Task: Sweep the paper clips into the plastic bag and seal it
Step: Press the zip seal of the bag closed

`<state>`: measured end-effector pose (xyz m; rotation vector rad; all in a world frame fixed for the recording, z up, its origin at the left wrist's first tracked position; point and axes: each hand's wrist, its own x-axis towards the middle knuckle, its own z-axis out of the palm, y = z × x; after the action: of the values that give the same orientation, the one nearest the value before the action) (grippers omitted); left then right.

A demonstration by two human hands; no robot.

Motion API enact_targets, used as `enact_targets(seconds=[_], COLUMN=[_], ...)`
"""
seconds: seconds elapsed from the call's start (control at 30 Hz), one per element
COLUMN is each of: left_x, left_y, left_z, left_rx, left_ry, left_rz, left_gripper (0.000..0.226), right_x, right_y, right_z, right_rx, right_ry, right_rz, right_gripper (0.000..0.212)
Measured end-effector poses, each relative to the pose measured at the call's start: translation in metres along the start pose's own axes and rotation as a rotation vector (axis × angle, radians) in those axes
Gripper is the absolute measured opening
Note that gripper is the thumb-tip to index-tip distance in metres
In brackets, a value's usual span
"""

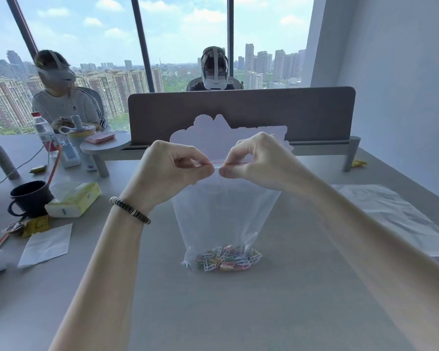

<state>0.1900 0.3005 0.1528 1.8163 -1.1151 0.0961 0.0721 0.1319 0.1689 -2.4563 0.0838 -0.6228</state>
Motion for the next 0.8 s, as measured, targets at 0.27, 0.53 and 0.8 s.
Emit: enact_targets(seconds=[0.27, 0.53, 0.8], left_x=[-0.007, -0.012, 0.011], left_y=[-0.012, -0.023, -0.025], left_z=[-0.013, -0.025, -0.014], left_rx=[-0.096, -0.144, -0.128], left_ry=[0.045, 0.118, 0.329], left_rz=[-0.034, -0.077, -0.153], left_gripper=[0.012, 0.032, 0.025], right_x=[-0.005, -0.005, 0.003], right_y=[0.015, 0.035, 0.047], right_z=[-0.011, -0.025, -0.026], right_rx=[-0.068, 0.193, 0.019], right_ry=[-0.017, 0.038, 0.092], right_rz=[0.052, 0.162, 0.181], right_gripper=[0.014, 0.015, 0.018])
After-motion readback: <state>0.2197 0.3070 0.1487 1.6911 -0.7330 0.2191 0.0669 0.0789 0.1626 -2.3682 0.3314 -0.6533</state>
